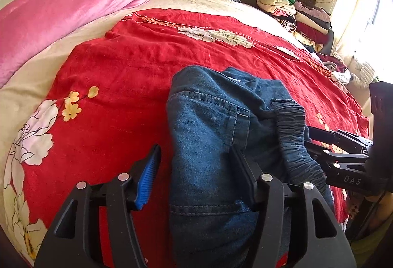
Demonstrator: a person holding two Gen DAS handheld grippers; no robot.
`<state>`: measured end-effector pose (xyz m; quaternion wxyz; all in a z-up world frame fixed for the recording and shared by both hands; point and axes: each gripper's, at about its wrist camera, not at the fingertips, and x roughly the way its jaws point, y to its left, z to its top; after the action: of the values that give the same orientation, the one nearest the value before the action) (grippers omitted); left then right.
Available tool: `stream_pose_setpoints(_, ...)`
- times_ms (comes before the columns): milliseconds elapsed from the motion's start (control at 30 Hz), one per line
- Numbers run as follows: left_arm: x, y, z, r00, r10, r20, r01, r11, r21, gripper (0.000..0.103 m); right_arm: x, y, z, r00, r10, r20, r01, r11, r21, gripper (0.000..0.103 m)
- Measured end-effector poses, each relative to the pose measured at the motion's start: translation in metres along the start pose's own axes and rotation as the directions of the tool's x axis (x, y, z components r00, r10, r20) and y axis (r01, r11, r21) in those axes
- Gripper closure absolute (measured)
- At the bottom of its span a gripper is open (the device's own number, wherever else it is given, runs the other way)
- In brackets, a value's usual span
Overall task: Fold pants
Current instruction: 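Lower the denim bundle onto the bedcover and open both grippers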
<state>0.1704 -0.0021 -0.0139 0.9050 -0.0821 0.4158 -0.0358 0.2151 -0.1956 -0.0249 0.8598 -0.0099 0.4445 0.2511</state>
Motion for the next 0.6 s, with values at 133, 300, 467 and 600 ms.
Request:
stream_pose_setpoints(133,-0.005,0.0,0.0,1.0,-0.007,0.006,0.007,1.0,-0.005,0.044,-0.008,0.001,-0.003,1.0,-0.018,0.01,0.018,1.0,-0.005,0.035)
stream_pose_setpoints(300,-0.012,-0.001,-0.001,1.0,-0.003,0.017,0.003,1.0,-0.002,0.035,-0.018,0.0,-0.004,0.999,-0.022,0.034,0.022,1.0,-0.001,0.026)
stream_pose_setpoints(467,-0.019,-0.001,0.0,1.0,-0.001,0.031,0.002,1.0,-0.002,0.029,-0.03,0.001,-0.004,0.998,-0.03,0.064,0.03,1.0,-0.001,0.019)
stream_pose_setpoints(600,-0.028,-0.002,0.0,0.999,0.005,0.04,-0.005,1.0,-0.005,0.012,-0.044,0.001,-0.003,0.993,-0.025,0.115,0.026,1.0,-0.001,0.012)
